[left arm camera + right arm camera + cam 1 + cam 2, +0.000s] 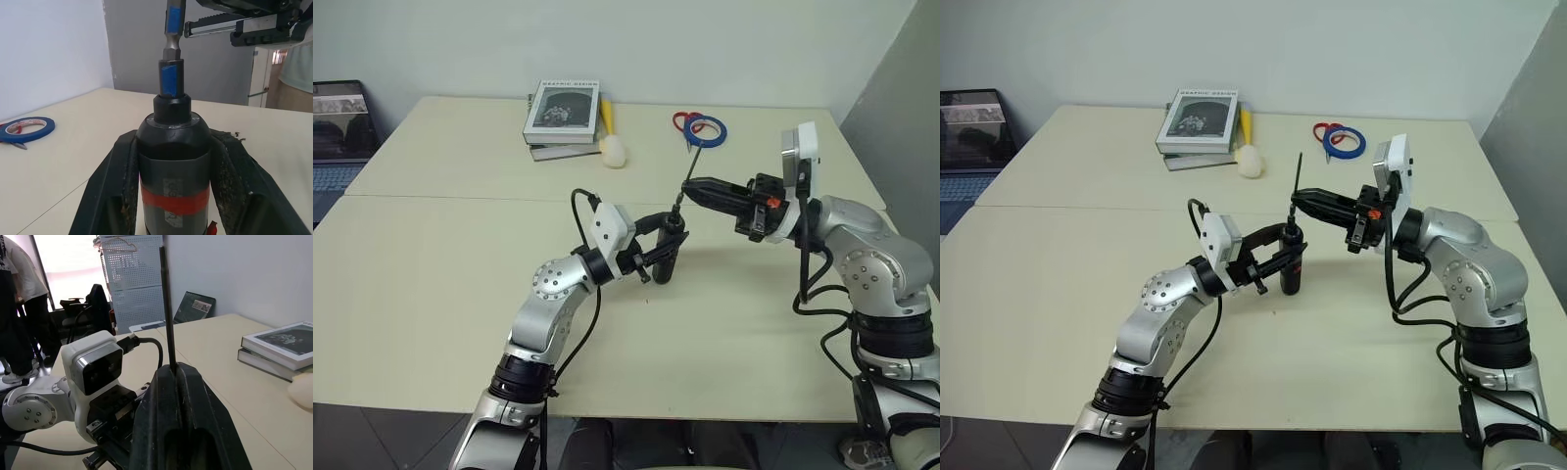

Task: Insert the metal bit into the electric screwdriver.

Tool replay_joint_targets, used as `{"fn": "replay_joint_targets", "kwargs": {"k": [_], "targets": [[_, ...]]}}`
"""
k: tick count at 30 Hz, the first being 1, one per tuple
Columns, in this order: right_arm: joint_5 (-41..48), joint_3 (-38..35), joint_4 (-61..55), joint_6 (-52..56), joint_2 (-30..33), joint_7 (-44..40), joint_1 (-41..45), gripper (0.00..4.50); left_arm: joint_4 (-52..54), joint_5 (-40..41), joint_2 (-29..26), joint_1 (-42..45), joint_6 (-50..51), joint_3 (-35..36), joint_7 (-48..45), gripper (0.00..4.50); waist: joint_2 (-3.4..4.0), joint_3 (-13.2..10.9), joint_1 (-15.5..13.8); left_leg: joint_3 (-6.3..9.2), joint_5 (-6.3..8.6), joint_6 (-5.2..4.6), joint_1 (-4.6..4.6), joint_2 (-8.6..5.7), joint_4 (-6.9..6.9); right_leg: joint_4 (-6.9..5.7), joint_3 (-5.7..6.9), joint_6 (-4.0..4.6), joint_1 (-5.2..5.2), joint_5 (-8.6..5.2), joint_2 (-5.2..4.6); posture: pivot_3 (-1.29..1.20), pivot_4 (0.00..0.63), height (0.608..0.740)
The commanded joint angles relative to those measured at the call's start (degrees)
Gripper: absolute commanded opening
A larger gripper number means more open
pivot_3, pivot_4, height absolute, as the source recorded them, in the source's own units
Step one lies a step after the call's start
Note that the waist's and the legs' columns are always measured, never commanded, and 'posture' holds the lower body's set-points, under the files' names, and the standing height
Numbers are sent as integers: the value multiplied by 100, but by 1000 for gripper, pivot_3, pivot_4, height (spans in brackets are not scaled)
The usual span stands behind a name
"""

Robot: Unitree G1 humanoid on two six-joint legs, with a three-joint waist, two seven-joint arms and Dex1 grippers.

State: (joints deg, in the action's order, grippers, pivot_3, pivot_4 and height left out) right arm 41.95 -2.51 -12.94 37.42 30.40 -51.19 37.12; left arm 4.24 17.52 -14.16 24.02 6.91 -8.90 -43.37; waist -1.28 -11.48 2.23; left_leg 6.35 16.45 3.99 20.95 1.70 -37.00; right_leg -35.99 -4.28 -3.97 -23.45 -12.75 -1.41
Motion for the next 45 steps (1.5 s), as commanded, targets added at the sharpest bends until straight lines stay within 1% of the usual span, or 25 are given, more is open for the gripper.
{"fn": "replay_joint_targets", "kwargs": {"k": [1,13,35,37,38,45], "targets": [[149,-5,-216,117,76,-115,89,0,18,-134,-72,29,-28,-15,27,1646,0,0,0,0,0,0,0,0,0,0,0,0,0,0,0,0,150,740],[-72,257,-17,189,202,-328,343,0,24,-144,-86,8,-63,-46,40,1646,0,0,-11,0,0,0,0,0,0,0,0,0,0,0,0,0,150,740],[-56,225,4,393,249,-217,353,0,6,-139,-99,17,-76,-42,29,1646,0,0,-16,0,0,0,-2,0,-1,0,0,0,2,1,0,0,150,740],[-41,203,10,424,248,-198,363,398,6,-142,-99,17,-76,-43,32,1646,0,1,-16,0,0,0,-2,0,-1,0,0,0,3,1,0,0,150,740],[-27,191,9,445,246,-195,368,470,6,-142,-98,17,-76,-44,32,1646,0,0,-16,0,0,0,-2,0,-1,0,0,0,3,1,0,0,150,740],[36,135,-31,528,232,-187,386,1889,1,-140,-104,23,-79,-43,31,1646,0,0,-17,0,0,0,-2,0,-1,0,0,0,3,1,0,0,150,740]]}}
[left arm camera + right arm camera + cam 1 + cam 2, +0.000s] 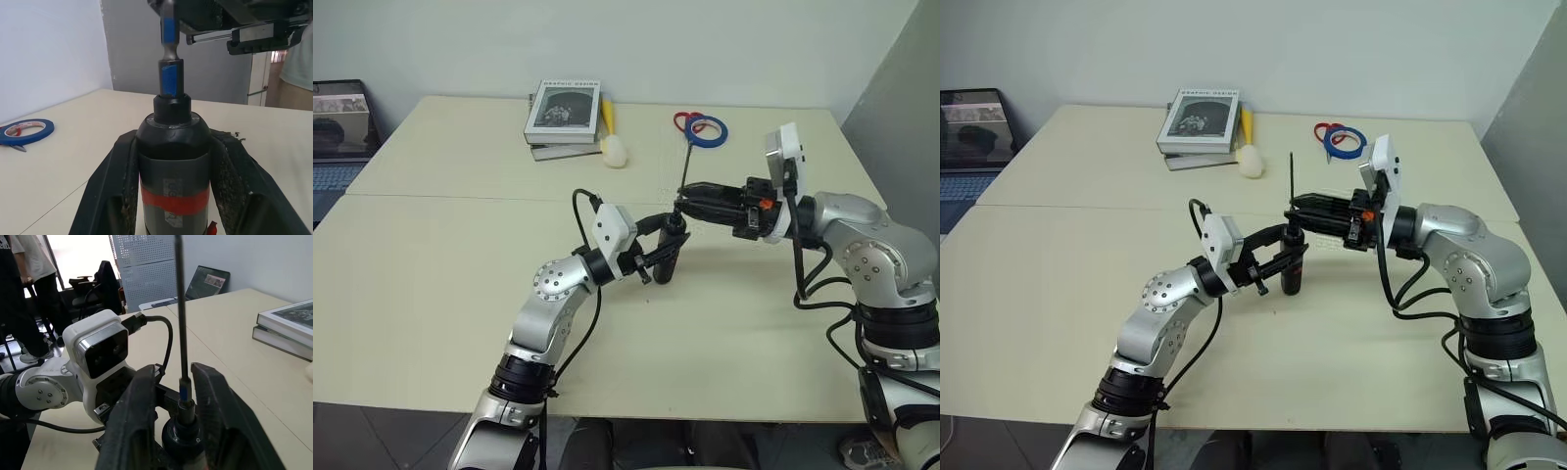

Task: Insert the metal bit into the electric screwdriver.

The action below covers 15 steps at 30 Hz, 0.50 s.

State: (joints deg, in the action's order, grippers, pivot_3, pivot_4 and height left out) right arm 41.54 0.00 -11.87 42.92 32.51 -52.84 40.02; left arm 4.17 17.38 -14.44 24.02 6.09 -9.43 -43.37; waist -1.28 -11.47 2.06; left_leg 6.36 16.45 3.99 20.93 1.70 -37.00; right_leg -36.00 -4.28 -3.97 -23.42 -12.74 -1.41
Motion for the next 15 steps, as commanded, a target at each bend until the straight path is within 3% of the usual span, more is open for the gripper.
{"fn": "replay_joint_targets", "kwargs": {"k": [1,4,9,15], "targets": [[86,-127,-145,-15,18,-16,100,2127,8,-124,-80,24,1,13,28,1646,0,0,0,0,0,0,0,0,0,0,0,0,0,0,0,0,150,740],[96,-155,-160,-12,14,2,102,2636,6,-121,-82,28,4,15,25,1646,0,0,0,0,0,0,0,0,0,0,0,0,0,0,0,0,150,740],[100,-198,-180,-69,-9,41,106,3869,-3,-122,-79,37,1,14,23,1646,0,0,0,0,0,0,0,0,0,0,0,0,0,0,0,0,150,740],[109,-234,-216,-95,-4,29,73,3895,-71,-120,-66,82,-20,20,13,1646,0,0,0,0,0,0,0,0,0,0,0,0,0,0,0,0,150,740]]}}
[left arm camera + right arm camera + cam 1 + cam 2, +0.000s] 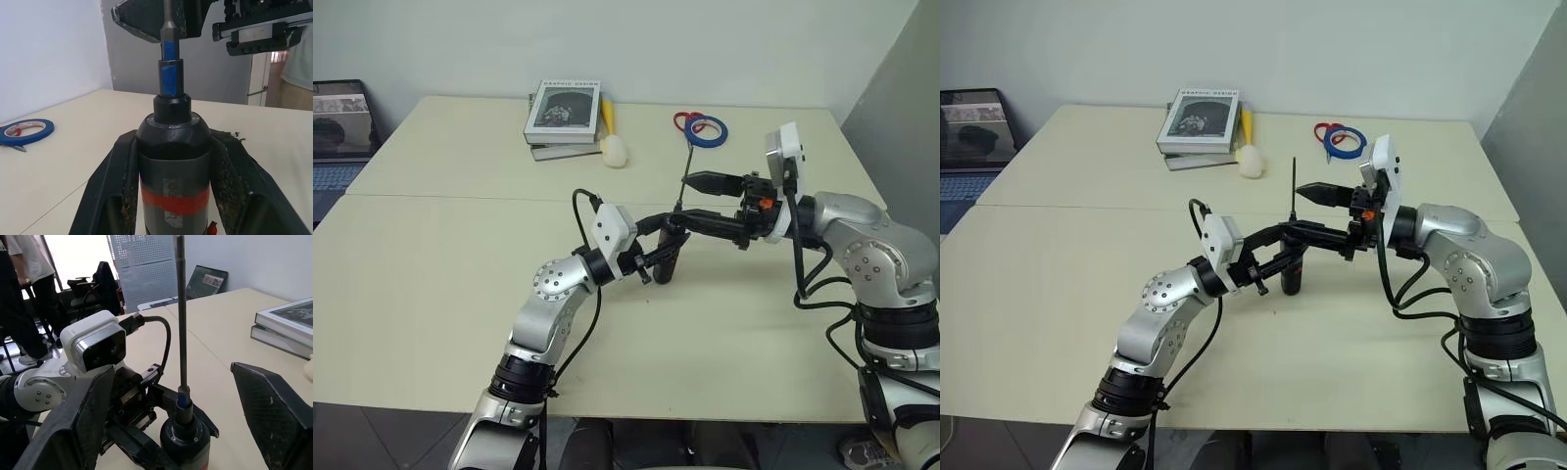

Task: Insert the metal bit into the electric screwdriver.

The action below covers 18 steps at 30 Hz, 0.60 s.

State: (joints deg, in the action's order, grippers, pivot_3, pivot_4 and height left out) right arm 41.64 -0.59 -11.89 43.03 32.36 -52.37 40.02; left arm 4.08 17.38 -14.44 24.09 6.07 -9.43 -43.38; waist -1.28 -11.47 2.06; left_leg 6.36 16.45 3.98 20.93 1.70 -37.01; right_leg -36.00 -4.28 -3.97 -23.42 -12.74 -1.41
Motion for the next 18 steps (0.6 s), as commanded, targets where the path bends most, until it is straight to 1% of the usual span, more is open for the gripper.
{"fn": "replay_joint_targets", "kwargs": {"k": [1,4,6,7,9,16,18], "targets": [[94,-178,-232,-114,15,-20,62,3895,-78,-119,-64,87,-22,22,10,1646,0,0,0,0,0,0,0,0,0,0,0,0,0,0,0,0,150,740],[40,-193,-327,-136,137,-59,-32,3895,-104,-122,-32,140,-18,4,21,1646,0,0,-1,0,0,0,0,0,0,0,0,0,0,0,0,0,150,740],[45,-265,-362,-66,161,81,-77,3895,-101,-125,-20,195,-3,3,36,1646,0,0,-7,0,0,0,0,0,0,0,0,0,0,0,0,0,150,740],[75,-317,-392,-29,191,122,-108,4233,-111,-146,-18,258,-11,13,67,1646,0,0,-9,0,0,0,1,0,0,0,0,0,0,0,0,0,150,740],[111,-395,-474,6,252,175,-183,4484,-147,-198,-38,401,-6,51,142,1646,0,0,-8,0,0,0,1,0,-1,0,0,0,0,0,0,0,150,740],[168,-696,-983,50,614,289,-576,4500,-274,-617,-406,1223,75,230,336,1643,0,-1,-13,0,0,0,6,0,1,1,1,0,-4,0,0,0,150,740],[86,-804,-1166,24,786,308,-803,4500,-441,-922,-676,1593,126,153,285,1643,-1,-1,-23,1,0,0,11,0,1,4,2,1,-6,-1,0,0,150,740]]}}
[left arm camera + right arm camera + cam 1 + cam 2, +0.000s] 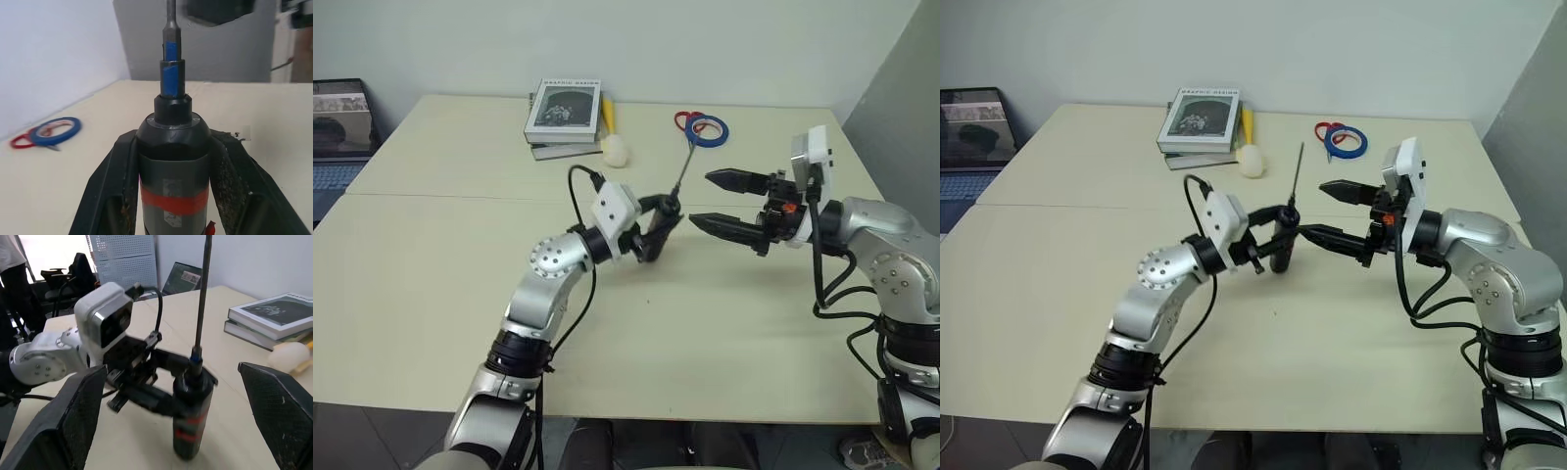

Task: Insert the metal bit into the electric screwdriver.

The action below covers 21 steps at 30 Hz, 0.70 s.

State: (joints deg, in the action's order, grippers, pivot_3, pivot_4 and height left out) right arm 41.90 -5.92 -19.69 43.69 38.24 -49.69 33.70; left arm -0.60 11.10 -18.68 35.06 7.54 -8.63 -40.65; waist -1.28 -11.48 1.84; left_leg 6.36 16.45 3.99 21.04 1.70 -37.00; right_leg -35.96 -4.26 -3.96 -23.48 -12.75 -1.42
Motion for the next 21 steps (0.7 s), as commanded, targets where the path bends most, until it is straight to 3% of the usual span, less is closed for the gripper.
{"fn": "replay_joint_targets", "kwargs": {"k": [1,4,9,13,21], "targets": [[-21,-339,-533,-79,362,10,-368,4500,-132,-529,-444,753,-47,-21,-71,1643,0,0,-2,0,0,0,2,0,0,0,1,0,-1,0,0,0,150,740],[-210,-536,-972,-181,874,-122,-967,4500,-799,-1148,-991,1419,-78,-460,-555,1643,-1,-1,-34,4,0,0,15,0,0,5,7,0,-6,-2,-1,0,150,740],[-291,-798,-1495,-240,1378,-91,-1417,4500,-1953,-1819,-1222,2135,-376,-1157,-1274,1643,-2,-1,-14,-2,0,1,21,-6,0,11,7,-11,-8,-11,-11,0,150,740],[-328,-861,-1743,-180,1598,30,-1555,4500,-2816,-2172,-1159,2516,-909,-1603,-1789,1643,-5,-3,-8,1,0,1,35,-5,0,9,10,-10,-21,-13,-9,0,150,740],[-795,-533,-2023,24,2055,317,-1796,4500,-4284,-2632,-420,3103,-1354,-2095,-2288,1640,-7,-3,-10,0,0,0,42,-6,-6,2,9,-11,-27,-13,-9,0,150,740]]}}
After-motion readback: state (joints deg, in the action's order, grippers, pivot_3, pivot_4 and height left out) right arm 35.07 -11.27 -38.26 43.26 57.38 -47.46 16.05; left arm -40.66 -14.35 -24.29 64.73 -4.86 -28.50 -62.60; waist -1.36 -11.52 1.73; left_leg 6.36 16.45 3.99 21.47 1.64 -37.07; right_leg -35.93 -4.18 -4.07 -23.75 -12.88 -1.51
